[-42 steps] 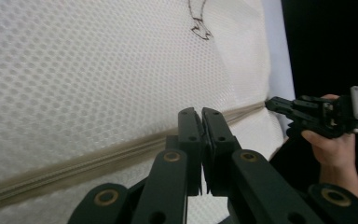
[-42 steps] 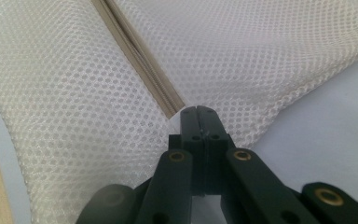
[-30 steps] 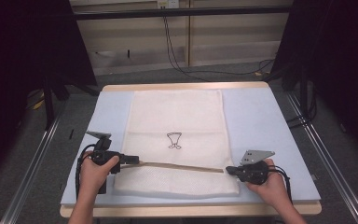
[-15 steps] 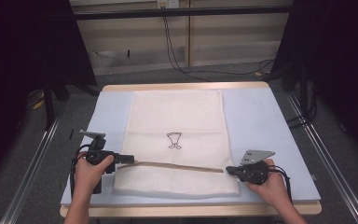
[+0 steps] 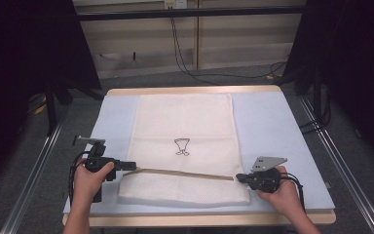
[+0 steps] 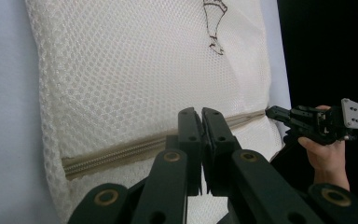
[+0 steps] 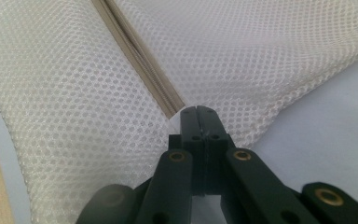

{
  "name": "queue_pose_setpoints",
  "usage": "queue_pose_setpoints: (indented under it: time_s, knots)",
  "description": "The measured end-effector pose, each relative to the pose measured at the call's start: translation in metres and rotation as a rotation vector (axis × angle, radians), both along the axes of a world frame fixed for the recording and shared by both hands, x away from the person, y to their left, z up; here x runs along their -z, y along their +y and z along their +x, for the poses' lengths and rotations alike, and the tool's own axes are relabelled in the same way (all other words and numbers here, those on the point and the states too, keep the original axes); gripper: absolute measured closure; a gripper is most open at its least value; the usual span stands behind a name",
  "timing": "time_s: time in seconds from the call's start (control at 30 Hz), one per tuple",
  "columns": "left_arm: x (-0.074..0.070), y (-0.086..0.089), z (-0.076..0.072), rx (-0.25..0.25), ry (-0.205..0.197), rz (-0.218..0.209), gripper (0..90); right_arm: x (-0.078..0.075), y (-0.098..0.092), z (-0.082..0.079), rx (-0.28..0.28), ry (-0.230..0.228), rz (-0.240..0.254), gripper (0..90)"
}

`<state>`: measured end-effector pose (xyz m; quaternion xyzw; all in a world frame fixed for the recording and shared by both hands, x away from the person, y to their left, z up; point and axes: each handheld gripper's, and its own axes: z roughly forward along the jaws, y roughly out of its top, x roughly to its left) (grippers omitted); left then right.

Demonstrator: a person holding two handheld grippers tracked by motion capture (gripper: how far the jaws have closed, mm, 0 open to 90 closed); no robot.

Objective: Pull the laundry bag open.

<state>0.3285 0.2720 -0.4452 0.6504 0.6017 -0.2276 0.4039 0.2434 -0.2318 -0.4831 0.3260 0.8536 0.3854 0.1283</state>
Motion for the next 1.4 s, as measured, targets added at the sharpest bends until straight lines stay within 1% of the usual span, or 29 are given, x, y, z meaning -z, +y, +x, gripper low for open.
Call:
queue_pose_setpoints:
  time_s: [0.03,0.1,0.13,0.27,0.3,0.43,0.5,0.57,0.6,0.63,0.7,0.8,0.87,0.93,0.97,1.0,1.03,1.07,1.1,1.13,1.17,1.2,1.23,1.27,1.3,1.37,1.4]
  knots:
    - [0.0,0.002,0.0,0.004,-0.001,0.003,87.4,0.0,0.0,0.0,0.0,-0.001,-0.001,90.0]
    - [-0.001,0.004,0.0,-0.014,-0.006,-0.004,87.4,0.0,0.0,0.0,0.0,-0.001,-0.001,90.0]
    - [-0.001,0.006,0.0,-0.009,-0.009,-0.003,87.4,0.0,0.0,0.0,-0.001,-0.001,-0.001,90.0]
    - [0.0,0.011,0.0,-0.014,-0.003,-0.003,87.4,0.0,0.0,0.0,-0.001,0.0,0.001,90.0]
    - [0.001,0.011,0.0,-0.022,-0.002,-0.004,87.4,0.0,0.0,0.0,-0.001,-0.001,0.0,90.0]
    - [0.001,0.013,0.001,-0.018,0.002,-0.013,87.4,0.0,0.0,0.0,-0.001,-0.001,0.0,90.0]
    - [0.001,0.015,0.001,-0.011,0.006,0.001,87.4,0.0,0.0,0.0,-0.001,-0.001,-0.001,90.0]
    - [0.001,0.017,0.001,-0.028,0.009,-0.007,87.4,0.0,0.0,0.0,-0.001,-0.001,-0.001,90.0]
    - [0.002,0.019,0.001,-0.032,0.005,-0.002,87.4,0.0,0.0,0.0,-0.001,-0.001,0.0,90.0]
    - [0.002,0.02,0.001,-0.029,0.01,-0.001,87.4,0.0,0.0,0.0,-0.001,0.0,0.0,90.0]
    - [0.002,0.023,0.001,-0.032,0.003,0.001,87.4,0.0,0.0,0.0,-0.002,-0.001,-0.001,90.0]
    - [0.002,0.024,0.001,-0.024,0.008,-0.01,87.4,0.0,0.0,0.0,-0.002,-0.002,-0.002,90.0]
    - [0.001,0.025,0.0,-0.036,0.007,0.013,87.4,0.0,0.0,0.0,-0.002,-0.002,-0.002,90.0]
    - [0.002,0.029,0.0,-0.044,0.005,0.005,87.4,0.0,0.0,0.0,-0.001,-0.002,-0.003,90.0]
    - [0.002,0.031,0.0,-0.055,0.008,0.003,87.4,0.0,0.0,0.0,-0.001,-0.002,-0.002,90.0]
    - [0.002,0.032,0.0,-0.066,0.003,0.008,87.4,0.0,0.0,0.0,-0.002,-0.002,-0.002,90.0]
    - [0.002,0.034,0.0,-0.063,0.008,0.005,87.4,0.0,0.0,0.0,-0.002,-0.002,-0.001,90.0]
    - [0.002,0.034,-0.001,-0.068,0.004,0.002,87.4,0.0,0.0,0.0,-0.002,-0.002,-0.001,90.0]
    - [0.003,0.035,0.0,-0.06,0.006,0.003,87.4,0.0,0.0,0.0,-0.001,-0.001,-0.001,90.0]
    - [0.002,0.034,-0.001,-0.072,0.012,0.0,87.4,0.0,0.0,0.0,-0.001,-0.001,-0.001,90.0]
    - [0.003,0.034,0.0,-0.068,0.008,-0.001,87.4,0.0,0.0,0.0,-0.001,-0.001,-0.001,90.0]
    - [0.003,0.035,0.0,-0.055,0.004,0.003,87.4,0.0,0.0,0.0,-0.001,-0.001,-0.001,90.0]
    - [0.003,0.036,0.0,-0.055,0.005,0.011,87.4,0.0,0.0,0.0,-0.001,-0.001,-0.001,90.0]
    - [0.003,0.036,0.0,-0.069,0.009,0.024,87.4,0.0,0.0,0.0,-0.001,-0.001,-0.001,90.0]
    - [0.003,0.038,0.0,-0.062,0.006,0.029,87.4,0.0,0.0,0.0,-0.002,-0.002,-0.001,90.0]
    - [0.003,0.041,-0.001,-0.081,0.013,0.022,87.4,0.0,0.0,0.0,-0.002,-0.001,-0.001,90.0]
    - [0.003,0.042,-0.001,-0.085,0.01,0.026,87.4,0.0,0.0,0.0,-0.002,-0.001,-0.001,90.0]
